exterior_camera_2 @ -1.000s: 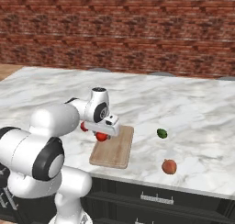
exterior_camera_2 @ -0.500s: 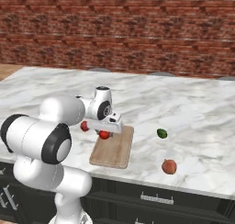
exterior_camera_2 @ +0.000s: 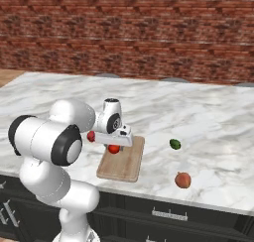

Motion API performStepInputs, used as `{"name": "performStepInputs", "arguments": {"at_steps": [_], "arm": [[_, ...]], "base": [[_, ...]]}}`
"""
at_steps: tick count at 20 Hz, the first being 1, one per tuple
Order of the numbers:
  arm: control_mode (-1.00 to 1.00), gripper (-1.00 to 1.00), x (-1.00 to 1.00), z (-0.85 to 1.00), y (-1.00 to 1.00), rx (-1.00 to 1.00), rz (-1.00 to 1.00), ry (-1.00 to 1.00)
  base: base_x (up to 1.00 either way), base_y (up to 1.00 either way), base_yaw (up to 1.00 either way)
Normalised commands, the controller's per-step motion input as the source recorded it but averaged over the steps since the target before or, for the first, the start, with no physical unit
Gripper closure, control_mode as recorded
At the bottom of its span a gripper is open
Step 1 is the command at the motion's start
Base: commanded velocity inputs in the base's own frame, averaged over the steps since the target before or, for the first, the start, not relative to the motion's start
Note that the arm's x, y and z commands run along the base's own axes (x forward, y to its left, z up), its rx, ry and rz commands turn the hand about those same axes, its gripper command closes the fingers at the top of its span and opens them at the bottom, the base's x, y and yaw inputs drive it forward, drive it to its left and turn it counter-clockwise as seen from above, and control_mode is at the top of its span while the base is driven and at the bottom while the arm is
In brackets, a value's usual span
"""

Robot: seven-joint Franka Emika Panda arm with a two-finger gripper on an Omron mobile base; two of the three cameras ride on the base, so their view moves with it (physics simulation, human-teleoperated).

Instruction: Place the avocado, onion, tomato, and bell pepper on the cutting board.

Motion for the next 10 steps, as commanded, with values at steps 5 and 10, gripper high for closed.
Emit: {"name": "performStepInputs", "arguments": {"at_steps": [5,10], "arm": [[-1.0,1.0,0.12,-0.23,0.0,0.0,0.07,0.01],[-1.0,1.0,0.06,-0.29,0.0,0.0,0.06,0.02]], "base": [[0.0,0.0,0.0],[0.0,0.0,0.0]]}}
